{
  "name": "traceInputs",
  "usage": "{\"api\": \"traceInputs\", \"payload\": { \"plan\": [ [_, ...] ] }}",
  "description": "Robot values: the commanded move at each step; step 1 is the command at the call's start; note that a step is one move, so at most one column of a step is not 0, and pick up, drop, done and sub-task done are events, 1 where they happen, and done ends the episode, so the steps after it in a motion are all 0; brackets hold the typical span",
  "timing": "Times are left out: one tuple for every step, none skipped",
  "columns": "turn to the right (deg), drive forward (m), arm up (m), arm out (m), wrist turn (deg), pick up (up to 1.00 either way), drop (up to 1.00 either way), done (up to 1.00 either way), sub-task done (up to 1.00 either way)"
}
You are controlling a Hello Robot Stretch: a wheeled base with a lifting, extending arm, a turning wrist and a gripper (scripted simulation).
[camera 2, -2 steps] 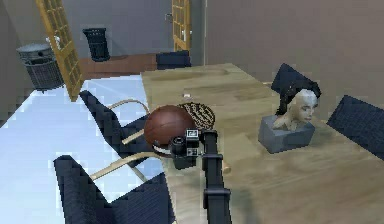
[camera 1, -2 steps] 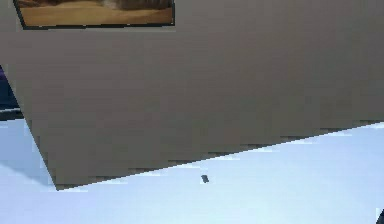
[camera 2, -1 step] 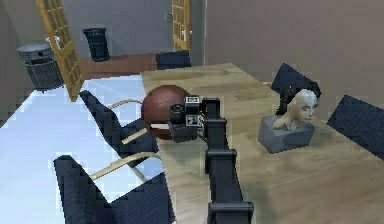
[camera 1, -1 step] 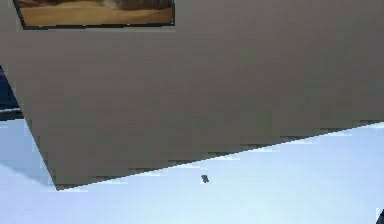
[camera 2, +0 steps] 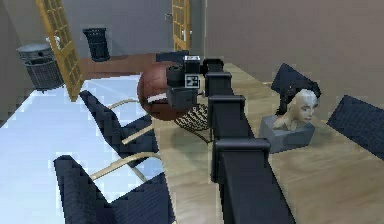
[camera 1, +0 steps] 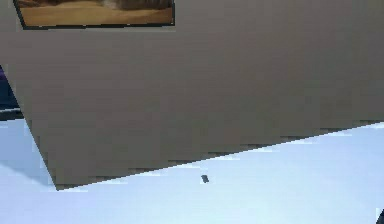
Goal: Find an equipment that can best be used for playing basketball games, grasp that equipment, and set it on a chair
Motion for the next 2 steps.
{"api": "traceInputs", "payload": {
  "plan": [
    [0.0,0.00,0.00,0.00,-45.0,0.00,0.00,0.00,0.00],
    [0.0,0.00,0.00,0.00,-45.0,0.00,0.00,0.00,0.00]
  ]
}}
